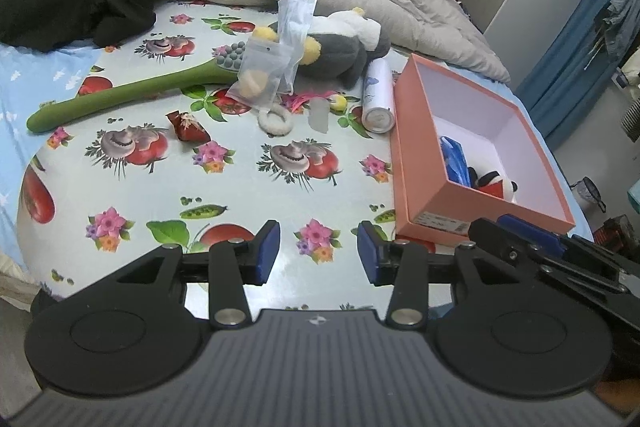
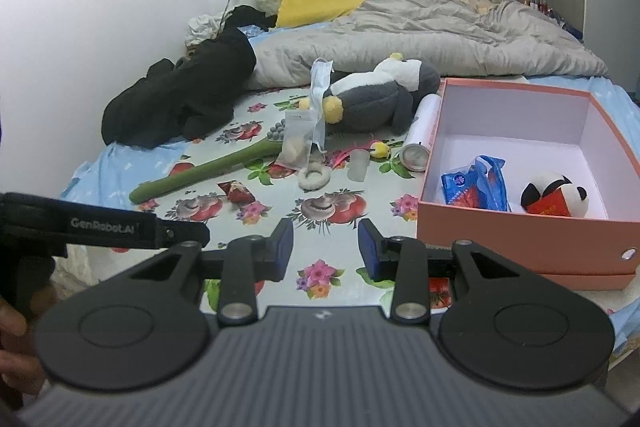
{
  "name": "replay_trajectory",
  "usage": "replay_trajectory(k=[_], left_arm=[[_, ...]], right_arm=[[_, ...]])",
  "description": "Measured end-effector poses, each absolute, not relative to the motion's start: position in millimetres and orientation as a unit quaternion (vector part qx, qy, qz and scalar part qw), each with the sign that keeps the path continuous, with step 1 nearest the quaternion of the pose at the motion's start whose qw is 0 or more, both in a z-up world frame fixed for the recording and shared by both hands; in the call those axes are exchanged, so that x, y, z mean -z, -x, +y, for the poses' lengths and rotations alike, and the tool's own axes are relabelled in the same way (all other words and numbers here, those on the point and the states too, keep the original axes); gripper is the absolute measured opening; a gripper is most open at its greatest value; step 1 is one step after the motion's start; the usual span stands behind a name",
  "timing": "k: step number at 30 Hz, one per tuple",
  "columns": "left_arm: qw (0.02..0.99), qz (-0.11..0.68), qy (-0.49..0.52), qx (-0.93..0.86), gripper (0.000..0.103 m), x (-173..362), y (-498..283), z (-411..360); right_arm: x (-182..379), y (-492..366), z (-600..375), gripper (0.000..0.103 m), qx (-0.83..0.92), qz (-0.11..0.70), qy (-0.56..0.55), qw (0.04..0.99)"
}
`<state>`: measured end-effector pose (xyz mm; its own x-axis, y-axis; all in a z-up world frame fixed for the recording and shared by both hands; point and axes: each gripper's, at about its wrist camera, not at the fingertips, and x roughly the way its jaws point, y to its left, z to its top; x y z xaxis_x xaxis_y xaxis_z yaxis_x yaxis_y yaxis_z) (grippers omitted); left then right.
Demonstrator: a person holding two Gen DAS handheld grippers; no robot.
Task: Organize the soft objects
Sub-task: 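Withdraw both open tools from the box toward the items on the bed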
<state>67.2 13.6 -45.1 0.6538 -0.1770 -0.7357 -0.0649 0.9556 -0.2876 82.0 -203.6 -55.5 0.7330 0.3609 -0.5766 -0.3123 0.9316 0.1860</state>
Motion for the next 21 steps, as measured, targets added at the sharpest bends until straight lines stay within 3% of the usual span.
replay_trajectory(k=[21], left_arm=[[0.875,0.459,0.152,-0.004,0.054,94.4,-174.4,56.6]], right_arm=[[96.8,-188.8,-182.9,0.039,-0.161,0.376,-0.037,0.912]])
